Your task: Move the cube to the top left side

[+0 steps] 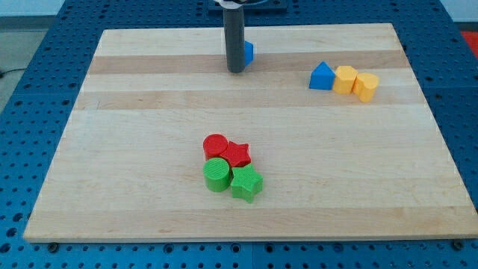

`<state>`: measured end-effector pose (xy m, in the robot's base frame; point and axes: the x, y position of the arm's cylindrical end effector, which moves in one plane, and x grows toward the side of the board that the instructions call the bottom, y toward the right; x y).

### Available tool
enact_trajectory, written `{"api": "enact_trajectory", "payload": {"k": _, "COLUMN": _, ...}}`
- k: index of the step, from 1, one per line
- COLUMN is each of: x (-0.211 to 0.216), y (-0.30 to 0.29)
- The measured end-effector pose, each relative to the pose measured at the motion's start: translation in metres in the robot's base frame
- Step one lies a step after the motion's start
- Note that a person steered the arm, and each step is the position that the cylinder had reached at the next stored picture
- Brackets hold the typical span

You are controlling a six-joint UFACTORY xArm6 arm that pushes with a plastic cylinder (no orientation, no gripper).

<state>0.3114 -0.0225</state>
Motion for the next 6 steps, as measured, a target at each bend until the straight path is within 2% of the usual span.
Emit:
{"api": "enact_trajectory", "payload": {"k": 1, "x": -0.010, "y": 0.050}}
{"api": "enact_trajectory", "payload": {"k": 2, "x": -0.014, "y": 0.075}}
{"api": "enact_trajectory", "payload": {"k": 3, "x": -0.027, "y": 0.071}}
{"api": "enact_trajectory", "payload": {"k": 4, "x": -0.028, "y": -0.019}}
{"api": "enact_trajectory", "payload": {"k": 5, "x": -0.038, "y": -0.076}}
{"api": "enact_trajectory", "payload": {"k": 6, "x": -0.052, "y": -0.048}}
